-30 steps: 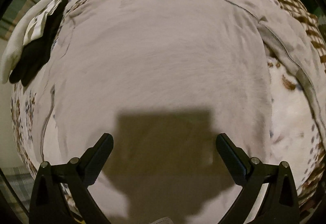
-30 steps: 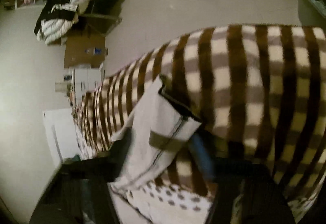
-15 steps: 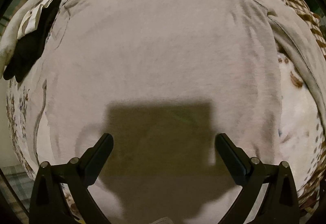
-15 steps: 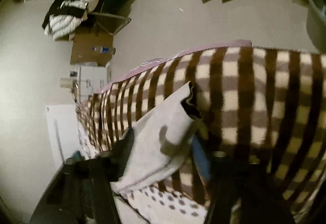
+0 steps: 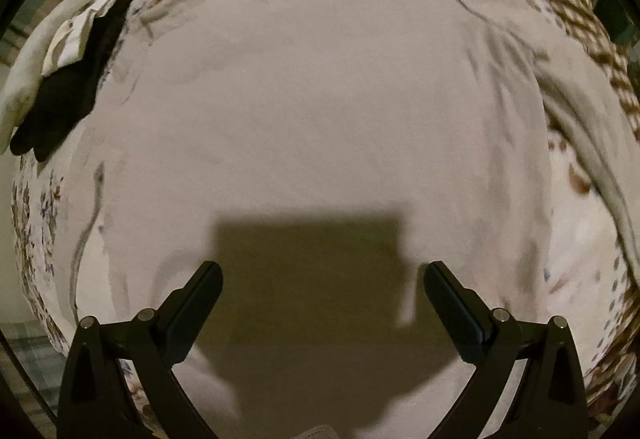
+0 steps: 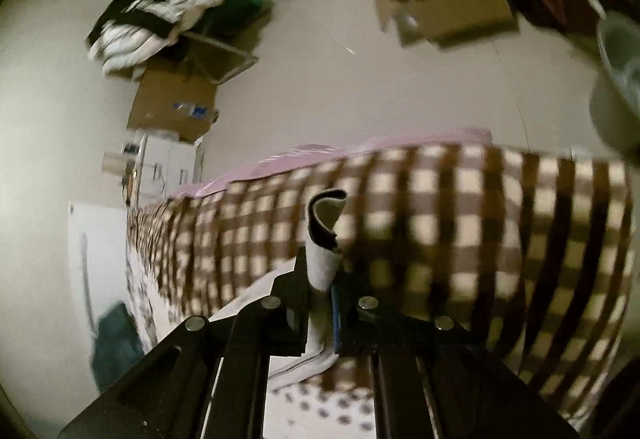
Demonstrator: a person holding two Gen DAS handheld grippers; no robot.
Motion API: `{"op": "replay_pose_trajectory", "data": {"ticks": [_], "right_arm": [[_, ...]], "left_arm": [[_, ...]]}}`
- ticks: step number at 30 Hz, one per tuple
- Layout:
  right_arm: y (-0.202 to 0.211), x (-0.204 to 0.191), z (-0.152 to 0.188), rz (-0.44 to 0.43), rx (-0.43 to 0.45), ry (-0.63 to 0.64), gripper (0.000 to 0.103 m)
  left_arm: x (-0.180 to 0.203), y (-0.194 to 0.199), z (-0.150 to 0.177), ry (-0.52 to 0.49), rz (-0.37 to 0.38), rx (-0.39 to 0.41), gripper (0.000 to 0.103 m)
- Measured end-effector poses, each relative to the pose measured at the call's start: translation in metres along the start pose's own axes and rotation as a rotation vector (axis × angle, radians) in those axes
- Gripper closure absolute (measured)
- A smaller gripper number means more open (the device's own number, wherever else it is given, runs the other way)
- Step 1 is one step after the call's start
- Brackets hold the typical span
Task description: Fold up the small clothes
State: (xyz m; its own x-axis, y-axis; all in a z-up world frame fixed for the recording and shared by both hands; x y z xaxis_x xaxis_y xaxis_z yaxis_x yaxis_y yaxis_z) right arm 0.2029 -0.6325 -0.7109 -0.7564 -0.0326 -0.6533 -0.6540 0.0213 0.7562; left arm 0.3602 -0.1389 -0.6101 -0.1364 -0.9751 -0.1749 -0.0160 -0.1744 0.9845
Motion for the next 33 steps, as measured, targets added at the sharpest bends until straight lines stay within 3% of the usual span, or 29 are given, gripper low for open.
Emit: {"op": "replay_pose_trajectory", "data": {"ticks": [4, 7, 11, 15, 19, 22, 27, 30, 32, 33], "right_arm": [[0.013, -0.083, 0.030, 0.022, -0.031, 0.216, 0.094], [0.002, -0.143, 0.073, 0.003, -0.101, 0.366, 0.094], [-0.046, -0.228, 0.176, -0.034, -0.288, 0.601, 0.095], [-0.102, -0.272, 0.298, -0.028, -0.443, 0.809, 0.095], [-0.157, -0.277, 0.410, 0.030, -0.599, 0.987, 0.095], [-0.180, -0.264, 0.465, 0.078, -0.662, 1.086, 0.095], [-0.203, -0.241, 0.507, 0.161, -0.746, 1.175, 0.094], [-0.208, -0.233, 0.511, 0.174, -0.886, 1.140, 0.080], [-0.190, -0.231, 0.502, 0.101, -0.980, 1.064, 0.039], [-0.180, -0.230, 0.493, 0.071, -0.991, 1.030, 0.034]], "left_arm": [[-0.036, 0.012, -0.007, 0.066, 0.024, 0.014, 0.000], [-0.074, 0.015, -0.010, 0.133, 0.031, 0.018, 0.000], [-0.130, 0.010, -0.008, 0.245, 0.039, 0.005, 0.000], [-0.183, -0.002, 0.005, 0.350, 0.031, -0.013, 0.000], [-0.212, -0.010, 0.032, 0.407, 0.019, -0.037, 0.000], [-0.231, -0.014, 0.046, 0.424, -0.001, -0.040, 0.000], [-0.245, -0.021, 0.066, 0.482, -0.002, -0.064, 0.000], [-0.248, -0.022, 0.074, 0.511, 0.006, -0.080, 0.000], [-0.249, -0.020, 0.078, 0.522, 0.010, -0.077, 0.000], [-0.249, -0.019, 0.080, 0.527, 0.013, -0.074, 0.000]]}}
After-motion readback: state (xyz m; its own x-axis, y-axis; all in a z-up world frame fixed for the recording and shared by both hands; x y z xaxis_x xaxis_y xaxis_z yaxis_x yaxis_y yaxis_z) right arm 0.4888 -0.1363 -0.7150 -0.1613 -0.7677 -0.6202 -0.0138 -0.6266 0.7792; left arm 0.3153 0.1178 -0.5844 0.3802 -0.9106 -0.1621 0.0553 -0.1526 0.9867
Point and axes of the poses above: each gripper's, at about its wrist camera, not at the fingertips, and y roughly against the way its jaws point, x to its right, z to its underside, the point moved 7 cm from there along -y, roughly the way its jaws point, and after that the axes turned 10 degrees about -x, right-handed, at the moved point
